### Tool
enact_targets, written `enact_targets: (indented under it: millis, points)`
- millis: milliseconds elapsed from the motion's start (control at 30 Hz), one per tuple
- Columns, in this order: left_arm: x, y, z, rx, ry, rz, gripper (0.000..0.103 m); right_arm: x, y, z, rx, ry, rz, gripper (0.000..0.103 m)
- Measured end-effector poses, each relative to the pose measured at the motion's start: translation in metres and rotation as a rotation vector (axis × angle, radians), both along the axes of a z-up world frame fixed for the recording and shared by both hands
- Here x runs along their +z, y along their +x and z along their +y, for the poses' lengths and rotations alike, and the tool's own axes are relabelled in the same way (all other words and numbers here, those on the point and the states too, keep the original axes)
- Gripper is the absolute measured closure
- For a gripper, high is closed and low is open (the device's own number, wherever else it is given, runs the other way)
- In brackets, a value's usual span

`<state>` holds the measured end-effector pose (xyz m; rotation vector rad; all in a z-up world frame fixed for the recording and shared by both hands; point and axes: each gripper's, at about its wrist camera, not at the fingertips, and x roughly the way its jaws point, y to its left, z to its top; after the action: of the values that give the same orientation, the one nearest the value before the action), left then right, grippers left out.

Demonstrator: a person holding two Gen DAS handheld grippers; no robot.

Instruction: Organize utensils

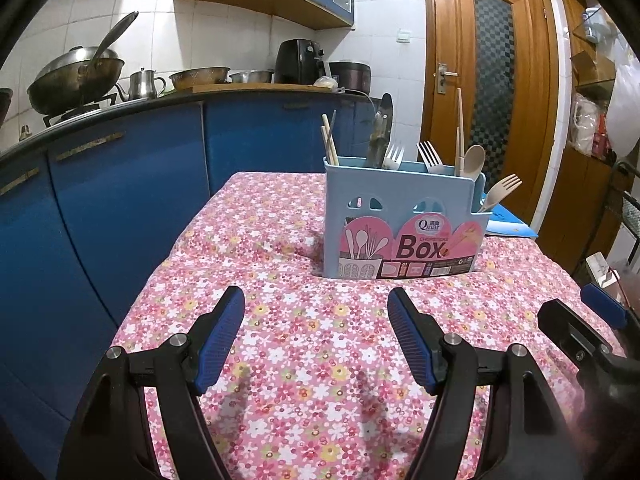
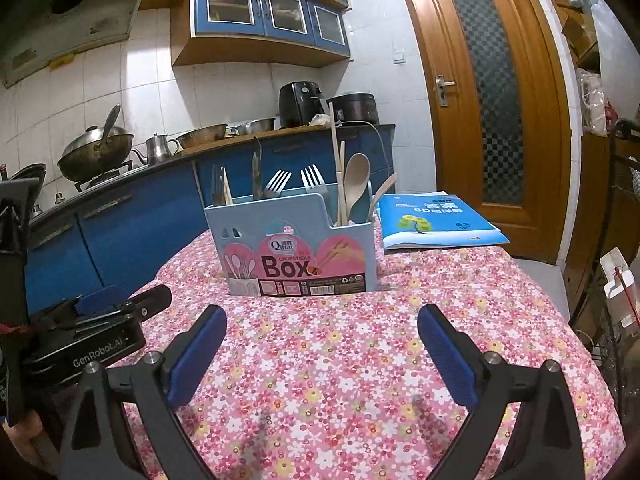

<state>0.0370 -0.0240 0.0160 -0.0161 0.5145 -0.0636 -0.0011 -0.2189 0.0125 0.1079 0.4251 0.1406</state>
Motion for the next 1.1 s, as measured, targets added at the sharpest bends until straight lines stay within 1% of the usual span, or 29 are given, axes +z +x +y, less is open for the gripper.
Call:
enact_targets:
  millis: [667, 1100]
  points:
    - [0.0025, -0.0027, -0.0012, 0.001, 0.004, -0.019, 0.028, 0.0006, -0.0001, -0.0001, 0.002, -0.006, -0.003, 0.005]
    - [0.0023, -0.0025, -0.0008, 0.001, 0.002, -0.018, 0.028, 0.0014, -0.0001, -0.0007, 0.002, -0.01, -0.005, 0.005]
